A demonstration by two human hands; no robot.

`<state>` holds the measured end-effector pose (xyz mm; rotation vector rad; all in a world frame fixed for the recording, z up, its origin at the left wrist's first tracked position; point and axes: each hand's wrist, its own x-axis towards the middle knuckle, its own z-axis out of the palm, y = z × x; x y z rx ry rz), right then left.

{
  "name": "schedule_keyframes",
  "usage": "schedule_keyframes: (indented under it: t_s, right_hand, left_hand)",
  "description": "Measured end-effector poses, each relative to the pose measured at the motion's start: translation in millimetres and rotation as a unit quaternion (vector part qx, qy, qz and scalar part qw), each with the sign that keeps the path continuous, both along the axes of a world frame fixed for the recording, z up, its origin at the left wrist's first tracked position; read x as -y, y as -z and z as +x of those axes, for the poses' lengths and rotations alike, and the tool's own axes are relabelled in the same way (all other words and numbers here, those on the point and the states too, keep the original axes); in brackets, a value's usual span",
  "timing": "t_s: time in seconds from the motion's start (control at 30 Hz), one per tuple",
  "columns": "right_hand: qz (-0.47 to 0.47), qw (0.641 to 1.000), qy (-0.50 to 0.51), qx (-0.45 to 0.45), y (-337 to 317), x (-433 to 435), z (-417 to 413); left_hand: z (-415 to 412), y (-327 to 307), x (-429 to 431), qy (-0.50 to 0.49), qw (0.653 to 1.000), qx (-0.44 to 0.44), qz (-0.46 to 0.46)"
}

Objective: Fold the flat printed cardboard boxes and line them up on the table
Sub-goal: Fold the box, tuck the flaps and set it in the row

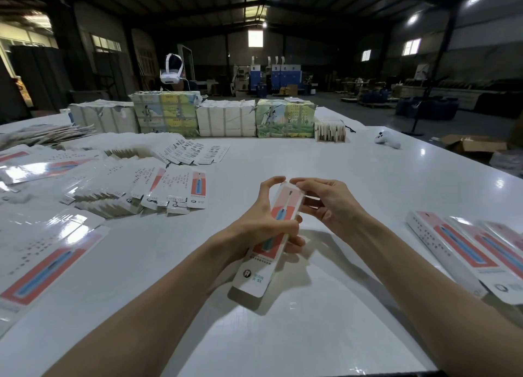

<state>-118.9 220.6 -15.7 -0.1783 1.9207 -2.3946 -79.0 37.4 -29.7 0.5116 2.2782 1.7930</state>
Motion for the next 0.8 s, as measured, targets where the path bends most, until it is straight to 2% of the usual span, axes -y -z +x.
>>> schedule_keyframes:
  t_s: [0.3,0.37,0.57,0.8]
  right_hand:
    - [0.022,0.997,-0.072,-0.013,-3.7,1.9,2.1]
    - [0.047,0.996,-0.065,-0.031,-0.3,7.6,3.5]
    - [0.063,0.993,-0.009,-0.100,8.6,15.2,7.1]
    - [0.031,0.996,-0.025,-0.079,10.9,12.1,6.8]
  left_hand:
    - [-3.5,1.9,6.2,-0.019,1.000,0.007,0.017]
    - [-6.3,2.9,7.1,-0.019,0.999,0.035,0.036]
    - [-6.1,0.8,7.7,-0.043,0.998,0.037,0.033]
    - [0.2,-1.2,6.2,-0.047,0.997,0.047,0.033]
